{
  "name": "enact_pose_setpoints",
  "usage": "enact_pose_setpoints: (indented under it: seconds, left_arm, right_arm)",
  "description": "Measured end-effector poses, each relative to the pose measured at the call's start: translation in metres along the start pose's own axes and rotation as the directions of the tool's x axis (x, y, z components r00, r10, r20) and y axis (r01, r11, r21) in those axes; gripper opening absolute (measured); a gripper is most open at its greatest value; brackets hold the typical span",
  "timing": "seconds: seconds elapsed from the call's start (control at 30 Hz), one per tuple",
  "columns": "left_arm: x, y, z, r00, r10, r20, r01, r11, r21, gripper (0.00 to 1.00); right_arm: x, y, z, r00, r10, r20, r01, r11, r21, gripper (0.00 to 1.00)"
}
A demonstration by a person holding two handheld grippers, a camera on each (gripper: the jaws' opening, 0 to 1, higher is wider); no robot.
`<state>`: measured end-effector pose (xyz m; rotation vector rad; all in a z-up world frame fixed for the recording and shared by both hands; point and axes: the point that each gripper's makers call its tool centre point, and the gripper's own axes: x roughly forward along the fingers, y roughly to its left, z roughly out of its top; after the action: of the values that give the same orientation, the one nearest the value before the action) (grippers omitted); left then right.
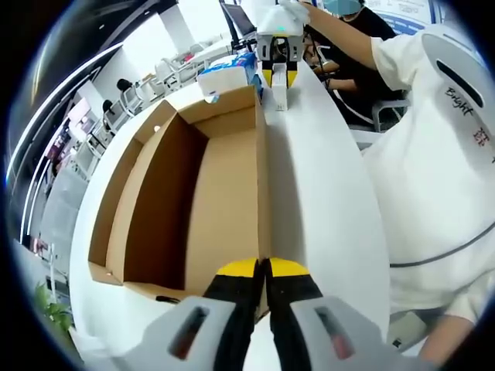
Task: Operate the shoe box by opening the lid, removing the specified soft item, and placing it in the target area until the item is outside and the box remains undamaged.
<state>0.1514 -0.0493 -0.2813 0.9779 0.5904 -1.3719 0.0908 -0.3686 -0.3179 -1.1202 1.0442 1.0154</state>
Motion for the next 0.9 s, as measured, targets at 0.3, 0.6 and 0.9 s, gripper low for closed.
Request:
enact_pose_setpoints:
  seconds: [0.3,0.6,0.9]
  left_arm:
    - [0.0,0.0,0.0,1.0,-0.003,0.004,0.003,1.0,-0.001,0.03]
    - [0.0,0.0,-0.001,1.0,-0.001,0.0,0.001,1.0,-0.001,0.03]
    - [0.002,0.0,-0.002,1.0,-0.006,-0.001,0.006,1.0,-0.008,0.03]
  right_arm:
    - [-0.009,-0.005,0.007,0.999,-0.045,0.024,0.046,0.999,-0.008,0.22]
    - [-0.024,-0.005,0.012,0.991,-0.113,0.066,0.116,0.992,-0.042,0.21]
    - [-0.048,0.002,0.034,0.966,-0.132,0.222,0.142,0.989,-0.03,0.15]
